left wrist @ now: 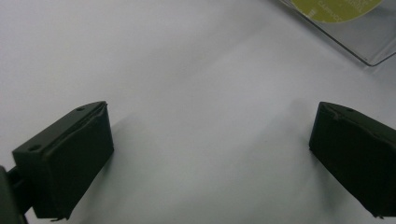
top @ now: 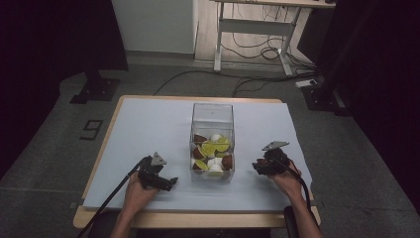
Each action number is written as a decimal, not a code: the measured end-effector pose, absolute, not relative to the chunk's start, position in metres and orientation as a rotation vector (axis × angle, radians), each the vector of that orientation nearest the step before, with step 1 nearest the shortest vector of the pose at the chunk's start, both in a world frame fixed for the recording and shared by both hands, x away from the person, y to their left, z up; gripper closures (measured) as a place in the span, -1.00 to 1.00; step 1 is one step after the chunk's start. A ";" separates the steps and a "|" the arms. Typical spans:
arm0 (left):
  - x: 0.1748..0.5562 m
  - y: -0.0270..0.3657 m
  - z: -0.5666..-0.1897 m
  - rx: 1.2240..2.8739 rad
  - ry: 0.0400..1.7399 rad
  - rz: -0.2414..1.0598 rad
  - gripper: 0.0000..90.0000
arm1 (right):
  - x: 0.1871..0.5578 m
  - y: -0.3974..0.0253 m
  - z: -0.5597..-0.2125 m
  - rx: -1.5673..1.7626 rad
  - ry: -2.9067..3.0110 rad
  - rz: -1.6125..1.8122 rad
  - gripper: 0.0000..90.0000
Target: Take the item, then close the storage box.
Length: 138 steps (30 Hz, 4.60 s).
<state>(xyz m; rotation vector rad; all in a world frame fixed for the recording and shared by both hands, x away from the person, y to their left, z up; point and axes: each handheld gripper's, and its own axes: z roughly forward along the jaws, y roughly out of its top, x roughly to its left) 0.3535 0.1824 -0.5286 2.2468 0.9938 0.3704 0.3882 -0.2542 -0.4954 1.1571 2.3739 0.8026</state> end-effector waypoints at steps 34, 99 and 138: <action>0.353 0.182 -0.529 2.245 0.995 0.371 -1.00 | 0.352 -0.266 -0.498 1.240 2.334 0.779 -1.00; 0.332 0.175 -0.499 2.159 0.852 0.330 -0.72 | 0.342 -0.266 -0.490 1.178 2.357 0.891 -0.72; 0.328 0.145 -0.469 2.148 0.670 0.303 -0.30 | 0.335 -0.239 -0.463 1.043 2.380 1.088 -0.28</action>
